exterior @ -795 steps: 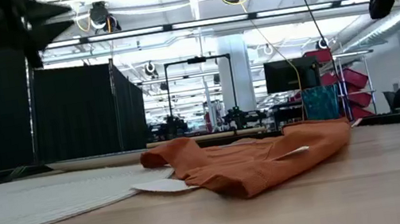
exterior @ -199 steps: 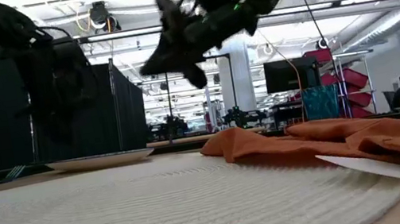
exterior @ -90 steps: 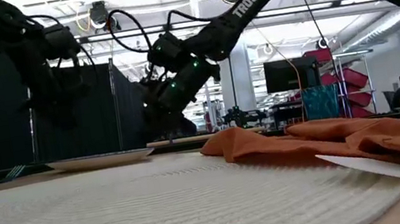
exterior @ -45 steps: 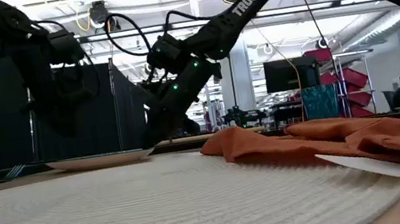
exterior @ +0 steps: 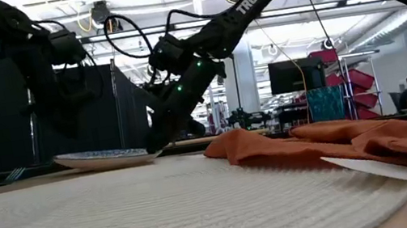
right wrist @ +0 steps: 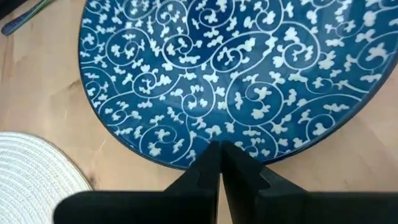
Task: Set table place
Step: Put the blue plate on the white table mat
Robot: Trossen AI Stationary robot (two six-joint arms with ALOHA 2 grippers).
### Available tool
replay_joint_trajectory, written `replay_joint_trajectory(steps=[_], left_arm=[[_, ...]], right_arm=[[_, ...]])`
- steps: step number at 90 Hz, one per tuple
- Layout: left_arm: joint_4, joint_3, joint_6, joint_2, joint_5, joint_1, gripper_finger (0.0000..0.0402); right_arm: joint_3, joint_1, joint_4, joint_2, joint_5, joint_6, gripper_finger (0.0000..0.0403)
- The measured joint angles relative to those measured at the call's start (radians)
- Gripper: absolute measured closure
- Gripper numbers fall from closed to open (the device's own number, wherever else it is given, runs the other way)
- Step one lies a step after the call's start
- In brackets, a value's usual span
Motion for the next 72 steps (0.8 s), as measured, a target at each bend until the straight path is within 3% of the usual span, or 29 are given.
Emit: replay_joint_trajectory(steps=[35,61,72], left_arm=[[-0.004,0.001,-0.003,0.041,0.014,0.0,0.0302],[0.049,0.001,-0.001,0.138,0.16,0.002,0.0285],[0.047,0.001,-0.001,0.148,0.175,0.001,0.0269]], right_arm=[[-0.002,0.005,-0.037,0.001,0.008,-0.001,0.0403],[-0.002,0.005,-0.042,0.001,0.006,-0.004,0.0403],[-0.002,0.005,-0.042,0.002,0.007,-0.01,0.0403]])
